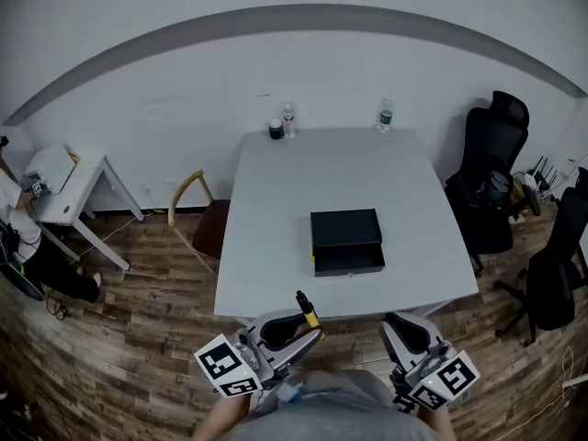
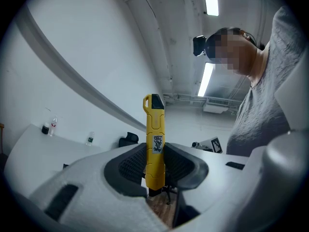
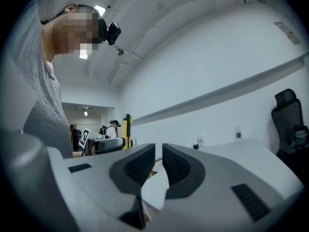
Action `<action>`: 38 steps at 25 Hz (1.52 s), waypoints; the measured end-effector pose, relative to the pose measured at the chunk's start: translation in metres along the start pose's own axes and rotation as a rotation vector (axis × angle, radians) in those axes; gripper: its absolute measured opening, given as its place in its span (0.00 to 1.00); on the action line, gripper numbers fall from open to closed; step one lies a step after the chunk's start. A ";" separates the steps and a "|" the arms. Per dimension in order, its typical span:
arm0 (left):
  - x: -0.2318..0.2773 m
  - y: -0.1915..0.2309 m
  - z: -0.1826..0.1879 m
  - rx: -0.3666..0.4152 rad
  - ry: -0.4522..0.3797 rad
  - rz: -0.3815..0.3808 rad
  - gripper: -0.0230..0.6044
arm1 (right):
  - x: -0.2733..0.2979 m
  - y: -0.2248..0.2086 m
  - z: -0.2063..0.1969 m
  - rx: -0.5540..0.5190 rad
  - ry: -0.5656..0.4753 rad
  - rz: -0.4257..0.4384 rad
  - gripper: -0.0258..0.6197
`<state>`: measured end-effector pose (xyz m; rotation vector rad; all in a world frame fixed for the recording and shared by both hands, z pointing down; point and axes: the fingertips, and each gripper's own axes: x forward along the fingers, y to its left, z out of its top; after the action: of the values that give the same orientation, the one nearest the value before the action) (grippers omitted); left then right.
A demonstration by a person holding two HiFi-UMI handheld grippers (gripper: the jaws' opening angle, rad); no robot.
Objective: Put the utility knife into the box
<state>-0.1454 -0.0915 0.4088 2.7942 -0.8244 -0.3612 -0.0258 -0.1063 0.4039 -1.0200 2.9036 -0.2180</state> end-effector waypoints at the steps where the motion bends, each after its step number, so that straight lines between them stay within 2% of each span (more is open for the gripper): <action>1: 0.001 0.001 -0.002 -0.002 0.001 -0.002 0.23 | 0.000 -0.001 -0.002 -0.008 0.008 -0.006 0.09; 6: 0.001 0.003 -0.006 -0.008 0.001 0.009 0.23 | -0.001 -0.010 -0.002 -0.026 0.009 -0.019 0.09; 13: 0.021 0.007 0.004 -0.020 -0.051 0.036 0.23 | -0.003 -0.035 0.015 -0.054 -0.014 -0.001 0.09; 22: 0.058 0.011 -0.002 0.013 0.001 0.049 0.23 | -0.008 -0.062 0.013 -0.036 -0.001 0.014 0.09; 29: 0.090 0.036 -0.012 0.031 0.033 0.083 0.23 | -0.003 -0.094 0.025 -0.044 -0.015 0.027 0.09; 38: 0.120 0.054 -0.021 0.046 0.077 0.091 0.23 | -0.003 -0.128 0.039 -0.069 -0.028 0.018 0.09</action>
<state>-0.0683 -0.1997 0.4215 2.7807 -0.9497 -0.2207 0.0595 -0.2071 0.3845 -0.9971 2.9126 -0.1016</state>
